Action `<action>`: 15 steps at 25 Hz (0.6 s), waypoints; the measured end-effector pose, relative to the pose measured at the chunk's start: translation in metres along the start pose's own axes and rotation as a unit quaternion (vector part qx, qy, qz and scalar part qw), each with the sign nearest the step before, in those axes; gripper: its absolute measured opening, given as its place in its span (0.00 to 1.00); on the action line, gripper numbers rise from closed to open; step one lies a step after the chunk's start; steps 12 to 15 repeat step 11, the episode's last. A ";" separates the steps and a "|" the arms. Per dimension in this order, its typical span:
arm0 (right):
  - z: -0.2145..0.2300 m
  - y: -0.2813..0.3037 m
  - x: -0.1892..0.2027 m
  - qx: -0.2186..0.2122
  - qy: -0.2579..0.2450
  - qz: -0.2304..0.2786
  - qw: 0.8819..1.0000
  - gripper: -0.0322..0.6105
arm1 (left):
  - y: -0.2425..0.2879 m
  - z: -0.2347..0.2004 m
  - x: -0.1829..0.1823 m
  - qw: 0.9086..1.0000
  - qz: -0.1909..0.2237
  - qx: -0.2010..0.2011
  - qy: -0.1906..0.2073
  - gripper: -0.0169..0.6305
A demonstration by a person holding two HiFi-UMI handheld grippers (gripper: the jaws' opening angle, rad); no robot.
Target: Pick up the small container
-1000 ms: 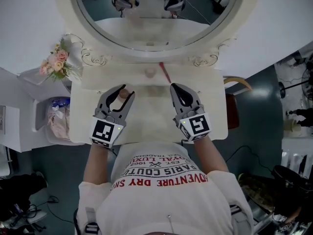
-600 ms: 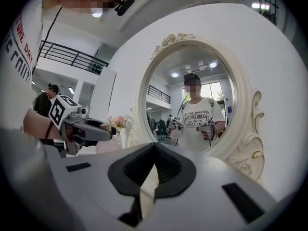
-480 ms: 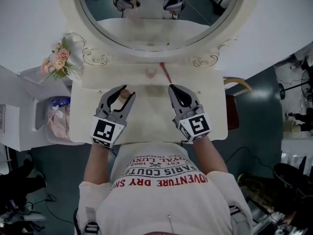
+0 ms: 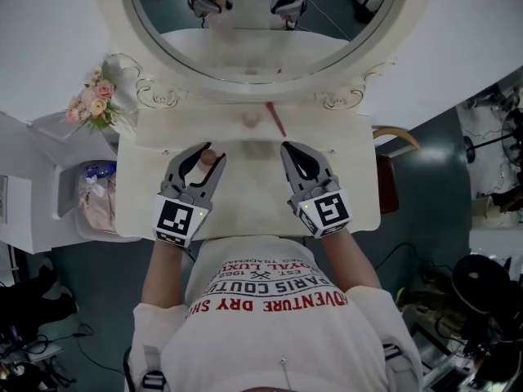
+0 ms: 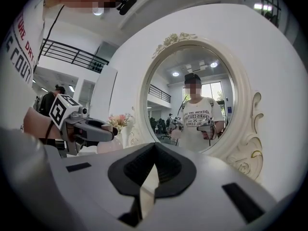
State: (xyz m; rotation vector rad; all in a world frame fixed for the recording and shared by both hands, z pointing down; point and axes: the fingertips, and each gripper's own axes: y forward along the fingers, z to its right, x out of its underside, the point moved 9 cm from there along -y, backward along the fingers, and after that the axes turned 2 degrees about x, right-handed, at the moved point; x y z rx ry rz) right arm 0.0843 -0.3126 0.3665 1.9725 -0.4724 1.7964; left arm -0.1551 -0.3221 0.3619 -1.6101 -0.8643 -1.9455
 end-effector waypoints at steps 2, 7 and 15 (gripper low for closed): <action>-0.001 -0.001 0.000 -0.002 0.001 0.000 1.000 0.05 | 0.000 0.001 0.001 1.000 0.000 -0.001 -0.002 0.25; -0.005 0.000 0.000 -0.005 -0.002 -0.002 1.000 0.05 | -0.001 0.003 0.004 1.000 -0.003 0.001 -0.005 0.25; -0.006 -0.001 0.000 -0.006 -0.003 0.000 1.000 0.05 | -0.001 0.004 0.004 1.000 0.002 0.000 -0.007 0.25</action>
